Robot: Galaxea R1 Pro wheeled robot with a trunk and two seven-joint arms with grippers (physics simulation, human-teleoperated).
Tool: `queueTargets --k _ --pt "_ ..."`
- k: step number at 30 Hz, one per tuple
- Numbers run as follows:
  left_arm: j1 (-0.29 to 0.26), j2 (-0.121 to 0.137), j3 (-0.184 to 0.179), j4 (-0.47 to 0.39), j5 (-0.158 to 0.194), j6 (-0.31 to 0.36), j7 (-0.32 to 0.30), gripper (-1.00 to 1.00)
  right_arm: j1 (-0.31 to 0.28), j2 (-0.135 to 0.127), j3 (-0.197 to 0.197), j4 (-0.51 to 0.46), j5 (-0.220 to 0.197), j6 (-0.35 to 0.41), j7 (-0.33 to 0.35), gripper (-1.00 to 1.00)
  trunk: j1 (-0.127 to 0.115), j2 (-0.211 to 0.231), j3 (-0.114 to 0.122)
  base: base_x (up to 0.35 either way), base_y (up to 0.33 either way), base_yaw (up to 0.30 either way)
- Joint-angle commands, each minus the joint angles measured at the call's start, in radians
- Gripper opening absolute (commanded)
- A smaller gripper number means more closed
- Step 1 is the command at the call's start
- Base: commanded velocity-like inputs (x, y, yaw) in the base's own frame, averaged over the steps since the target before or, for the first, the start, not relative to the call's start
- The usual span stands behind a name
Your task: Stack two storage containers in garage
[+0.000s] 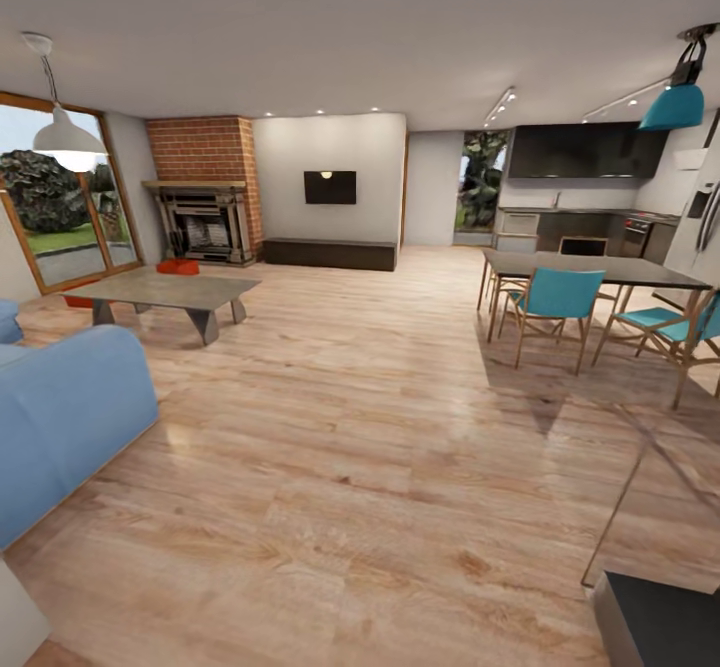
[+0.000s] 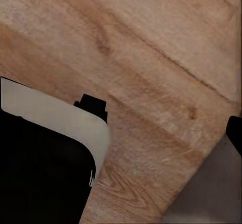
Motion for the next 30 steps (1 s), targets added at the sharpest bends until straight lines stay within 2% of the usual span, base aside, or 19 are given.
queueTargets --k 1,30 --pt "0.000 0.000 0.000 0.000 0.007 -0.002 0.001 1.00 -0.001 0.000 -0.004 0.003 0.003 -0.006 0.002 1.00 0.001 0.000 -0.001 0.324 0.000 0.000" --pt "0.000 0.000 0.001 0.000 0.006 -0.002 0.001 1.00 -0.001 0.000 -0.002 0.003 0.005 -0.006 0.002 1.00 0.001 0.000 -0.001 0.324 0.000 0.000"
